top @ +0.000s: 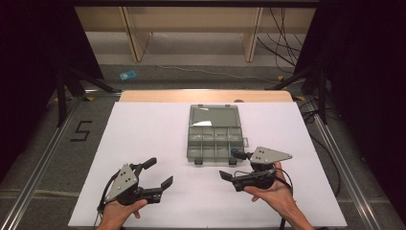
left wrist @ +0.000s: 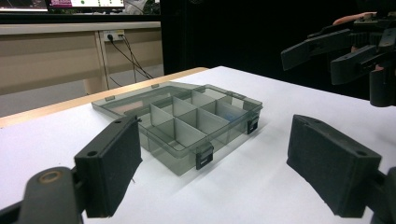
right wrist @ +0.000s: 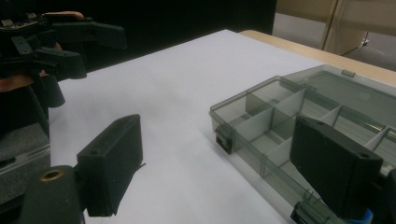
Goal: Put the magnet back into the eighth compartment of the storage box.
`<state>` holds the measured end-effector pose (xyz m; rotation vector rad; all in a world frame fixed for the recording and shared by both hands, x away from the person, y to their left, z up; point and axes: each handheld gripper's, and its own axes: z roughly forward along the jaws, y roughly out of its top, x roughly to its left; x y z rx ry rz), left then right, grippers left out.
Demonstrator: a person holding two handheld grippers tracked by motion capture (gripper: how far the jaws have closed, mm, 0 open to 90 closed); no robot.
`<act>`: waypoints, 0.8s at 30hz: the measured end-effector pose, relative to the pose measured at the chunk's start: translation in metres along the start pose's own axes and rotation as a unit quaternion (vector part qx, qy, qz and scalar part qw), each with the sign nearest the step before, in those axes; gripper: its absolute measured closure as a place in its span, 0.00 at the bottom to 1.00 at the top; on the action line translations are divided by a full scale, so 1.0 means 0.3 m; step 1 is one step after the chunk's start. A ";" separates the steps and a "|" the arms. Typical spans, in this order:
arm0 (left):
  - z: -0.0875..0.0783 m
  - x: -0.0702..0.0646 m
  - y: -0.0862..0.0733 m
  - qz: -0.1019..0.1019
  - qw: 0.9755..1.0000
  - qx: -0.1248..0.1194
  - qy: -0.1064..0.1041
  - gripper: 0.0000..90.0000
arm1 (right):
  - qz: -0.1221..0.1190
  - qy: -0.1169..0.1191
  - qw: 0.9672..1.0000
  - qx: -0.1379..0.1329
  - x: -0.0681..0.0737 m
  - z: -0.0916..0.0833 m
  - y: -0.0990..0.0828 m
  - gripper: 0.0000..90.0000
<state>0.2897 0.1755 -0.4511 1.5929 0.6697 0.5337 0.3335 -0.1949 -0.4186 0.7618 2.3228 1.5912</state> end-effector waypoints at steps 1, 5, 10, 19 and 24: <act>0.000 -0.001 0.000 -0.002 1.000 0.000 0.000 0.19 | 0.000 -0.001 1.000 0.003 0.000 -0.002 -0.002 0.20; 0.000 0.000 0.000 -0.002 1.000 0.001 0.000 0.19 | 0.003 -0.003 1.000 -0.002 -0.001 -0.010 -0.011 0.20; 0.000 0.000 0.000 -0.001 1.000 0.000 0.000 0.19 | 0.006 -0.005 1.000 -0.002 0.001 -0.023 -0.018 0.20; 0.001 -0.001 -0.001 -0.002 1.000 0.001 -0.002 0.19 | 0.002 -0.025 1.000 -0.007 0.001 -0.043 -0.033 0.19; 0.001 -0.001 -0.001 -0.001 1.000 0.001 -0.002 0.19 | 0.009 -0.020 1.000 -0.002 0.004 -0.048 -0.042 0.19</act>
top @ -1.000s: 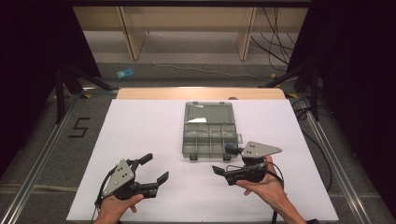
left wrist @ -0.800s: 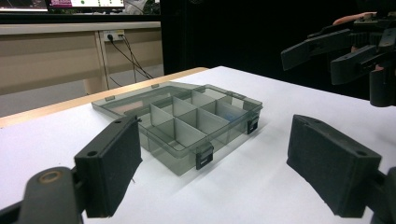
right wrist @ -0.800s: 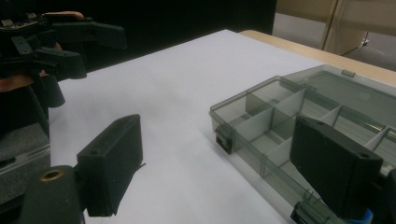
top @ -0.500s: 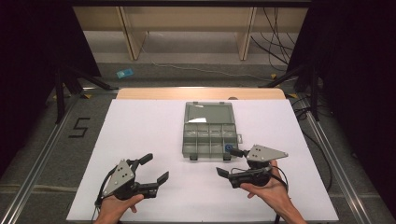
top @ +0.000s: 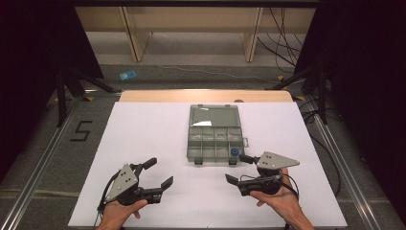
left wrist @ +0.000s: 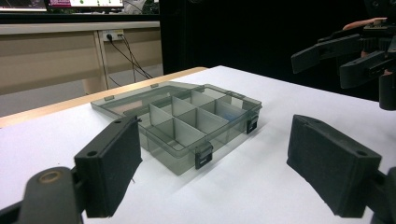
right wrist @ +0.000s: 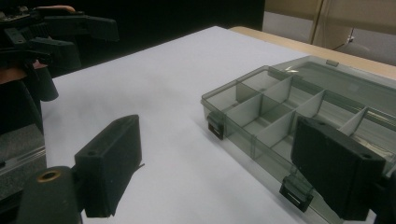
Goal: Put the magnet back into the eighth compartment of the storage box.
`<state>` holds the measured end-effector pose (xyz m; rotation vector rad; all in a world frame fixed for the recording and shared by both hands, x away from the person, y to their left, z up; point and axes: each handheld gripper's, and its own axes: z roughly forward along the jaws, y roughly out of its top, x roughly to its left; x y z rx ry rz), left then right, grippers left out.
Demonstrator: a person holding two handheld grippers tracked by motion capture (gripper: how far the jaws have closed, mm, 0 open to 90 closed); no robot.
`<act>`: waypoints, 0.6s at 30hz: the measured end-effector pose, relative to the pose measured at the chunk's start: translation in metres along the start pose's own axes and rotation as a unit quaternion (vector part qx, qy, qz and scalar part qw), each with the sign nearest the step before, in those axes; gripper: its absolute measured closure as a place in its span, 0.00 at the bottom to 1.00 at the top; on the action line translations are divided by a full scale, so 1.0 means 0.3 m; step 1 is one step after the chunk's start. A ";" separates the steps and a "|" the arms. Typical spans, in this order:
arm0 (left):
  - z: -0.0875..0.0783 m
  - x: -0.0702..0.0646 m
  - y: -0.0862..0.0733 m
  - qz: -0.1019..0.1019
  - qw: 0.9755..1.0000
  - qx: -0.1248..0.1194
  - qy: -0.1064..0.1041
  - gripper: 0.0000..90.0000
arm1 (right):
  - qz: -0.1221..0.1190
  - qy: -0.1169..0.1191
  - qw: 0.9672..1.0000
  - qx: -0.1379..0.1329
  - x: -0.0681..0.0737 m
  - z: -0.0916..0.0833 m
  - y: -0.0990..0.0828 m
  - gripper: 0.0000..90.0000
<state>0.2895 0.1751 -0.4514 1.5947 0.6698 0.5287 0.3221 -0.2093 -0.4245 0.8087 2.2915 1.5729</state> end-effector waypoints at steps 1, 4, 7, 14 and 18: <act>0.000 0.000 0.000 0.000 1.000 0.000 0.000 0.19 | 0.002 0.000 1.000 -0.002 0.000 -0.001 -0.002 0.19; 0.000 0.000 0.000 0.000 1.000 0.000 0.000 0.19 | 0.003 -0.001 1.000 -0.005 0.000 -0.005 -0.007 0.19; 0.000 0.000 0.000 0.000 1.000 0.001 -0.001 0.19 | 0.003 -0.002 1.000 -0.002 0.000 -0.010 -0.011 0.19; 0.000 0.001 0.000 0.003 1.000 0.001 -0.001 0.19 | -0.003 -0.013 1.000 -0.009 -0.005 -0.015 -0.023 0.19; 0.000 0.000 0.000 0.003 1.000 0.002 -0.002 0.19 | 0.006 -0.015 1.000 -0.004 0.001 -0.021 -0.033 0.19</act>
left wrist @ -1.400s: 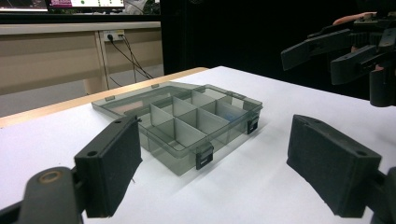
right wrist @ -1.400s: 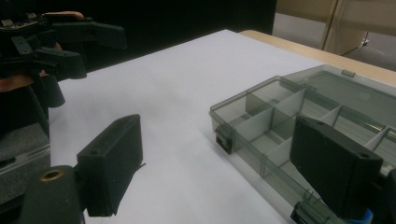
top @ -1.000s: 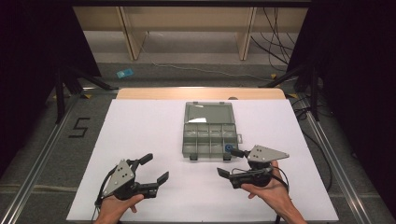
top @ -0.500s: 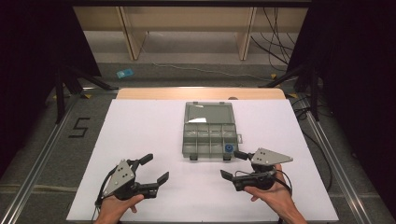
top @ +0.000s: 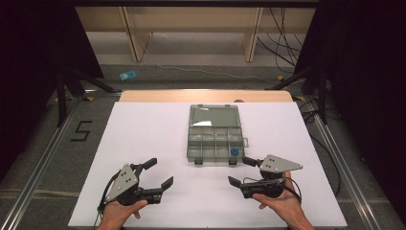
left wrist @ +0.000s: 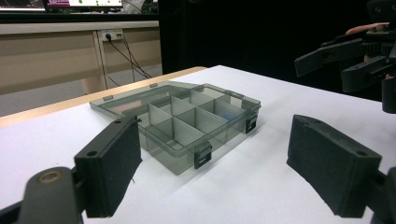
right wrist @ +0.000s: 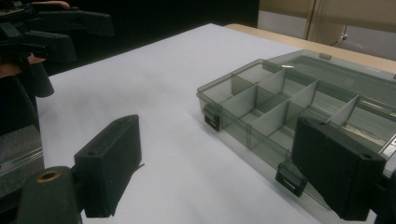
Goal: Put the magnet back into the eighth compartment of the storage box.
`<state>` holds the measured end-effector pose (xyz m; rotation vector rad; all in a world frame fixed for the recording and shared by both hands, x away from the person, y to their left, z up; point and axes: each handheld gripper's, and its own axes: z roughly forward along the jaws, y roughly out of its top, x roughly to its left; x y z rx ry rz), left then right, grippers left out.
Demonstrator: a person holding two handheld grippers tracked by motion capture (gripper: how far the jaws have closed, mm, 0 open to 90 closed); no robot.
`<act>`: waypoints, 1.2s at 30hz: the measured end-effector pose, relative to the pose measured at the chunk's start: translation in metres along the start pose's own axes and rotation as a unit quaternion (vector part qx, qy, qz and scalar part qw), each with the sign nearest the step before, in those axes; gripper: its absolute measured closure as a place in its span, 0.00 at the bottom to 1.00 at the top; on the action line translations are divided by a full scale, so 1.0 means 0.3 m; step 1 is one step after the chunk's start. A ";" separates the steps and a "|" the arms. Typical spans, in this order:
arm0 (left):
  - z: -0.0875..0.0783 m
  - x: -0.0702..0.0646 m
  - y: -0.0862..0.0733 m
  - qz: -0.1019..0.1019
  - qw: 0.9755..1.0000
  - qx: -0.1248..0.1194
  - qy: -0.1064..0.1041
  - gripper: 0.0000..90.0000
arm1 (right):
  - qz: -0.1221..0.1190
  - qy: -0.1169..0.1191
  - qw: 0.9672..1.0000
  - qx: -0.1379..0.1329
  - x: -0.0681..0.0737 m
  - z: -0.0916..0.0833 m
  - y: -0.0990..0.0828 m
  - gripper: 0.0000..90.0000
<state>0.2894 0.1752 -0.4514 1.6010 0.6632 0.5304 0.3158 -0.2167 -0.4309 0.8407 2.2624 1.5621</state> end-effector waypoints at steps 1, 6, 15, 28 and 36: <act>0.000 0.000 0.000 0.000 1.000 -0.001 0.000 0.19 | -0.003 -0.001 1.000 0.001 -0.001 -0.002 -0.002 0.19; -0.002 -0.001 -0.001 -0.003 1.000 0.000 0.001 0.19 | 0.002 -0.002 1.000 0.002 0.007 -0.013 -0.010 0.19; 0.002 0.001 -0.001 0.001 1.000 -0.003 -0.002 0.19 | 0.005 -0.008 1.000 -0.008 0.021 -0.041 -0.024 0.18; 0.005 0.001 -0.002 0.000 1.000 -0.006 -0.004 0.19 | 0.004 -0.010 1.000 -0.010 0.021 -0.049 -0.032 0.18; 0.005 0.001 -0.002 0.000 1.000 -0.006 -0.004 0.19 | 0.003 -0.012 1.000 -0.010 0.018 -0.051 -0.033 0.18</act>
